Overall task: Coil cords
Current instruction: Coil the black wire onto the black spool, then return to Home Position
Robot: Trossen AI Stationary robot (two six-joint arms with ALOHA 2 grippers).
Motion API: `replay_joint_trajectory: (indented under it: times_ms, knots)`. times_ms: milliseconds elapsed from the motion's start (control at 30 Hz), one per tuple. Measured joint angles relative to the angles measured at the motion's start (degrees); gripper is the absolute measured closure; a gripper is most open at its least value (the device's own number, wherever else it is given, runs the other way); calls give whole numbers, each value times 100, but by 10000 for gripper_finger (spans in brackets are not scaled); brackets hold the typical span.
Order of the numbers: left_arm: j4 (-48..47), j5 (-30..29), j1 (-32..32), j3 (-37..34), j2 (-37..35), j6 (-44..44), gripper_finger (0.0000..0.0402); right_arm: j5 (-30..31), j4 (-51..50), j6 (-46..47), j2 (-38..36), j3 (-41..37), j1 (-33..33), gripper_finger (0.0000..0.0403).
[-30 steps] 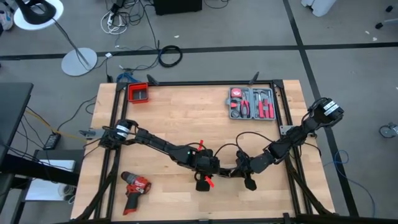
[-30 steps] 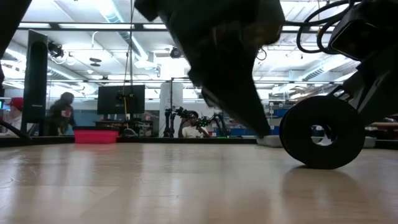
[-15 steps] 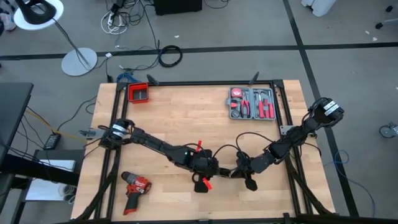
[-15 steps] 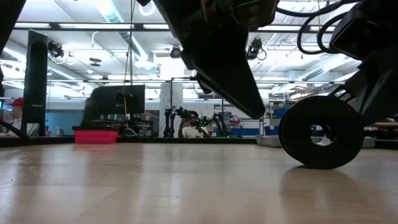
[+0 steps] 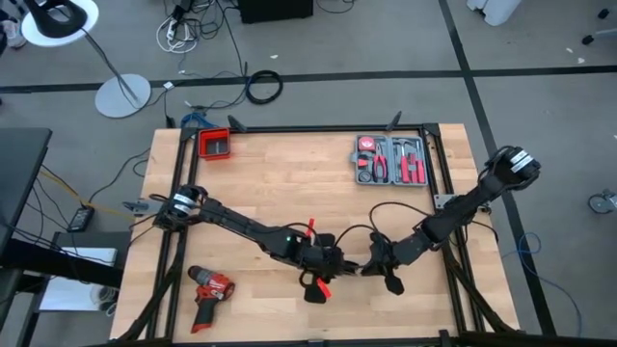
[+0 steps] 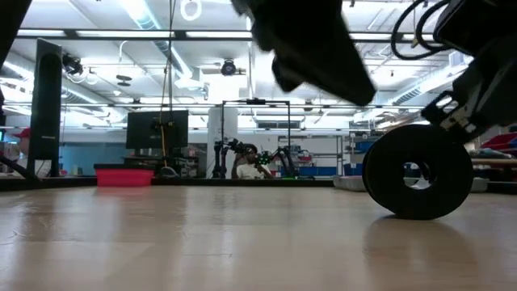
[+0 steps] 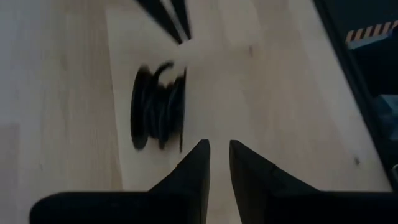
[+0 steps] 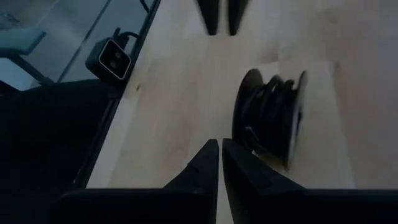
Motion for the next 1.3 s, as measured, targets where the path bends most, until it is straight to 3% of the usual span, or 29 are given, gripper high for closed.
replay_joint_trajectory:
  times_ms: [467,933,1100,1300]
  knots:
    - [-188,-251,-30,1344,-2,661,339,1172,-1367,-360,-2114,-2,521,378]
    - [-375,-227,-274,3652,-13,1588,339,1601,-982,-2002,-4368,-2,962,378]
    - [-462,-249,-332,4060,-113,1650,339,786,-883,-2354,-5053,-2,1024,378]
    - [-177,-279,-363,4093,-279,1621,339,-868,-697,-3099,-5575,-2,1049,378]
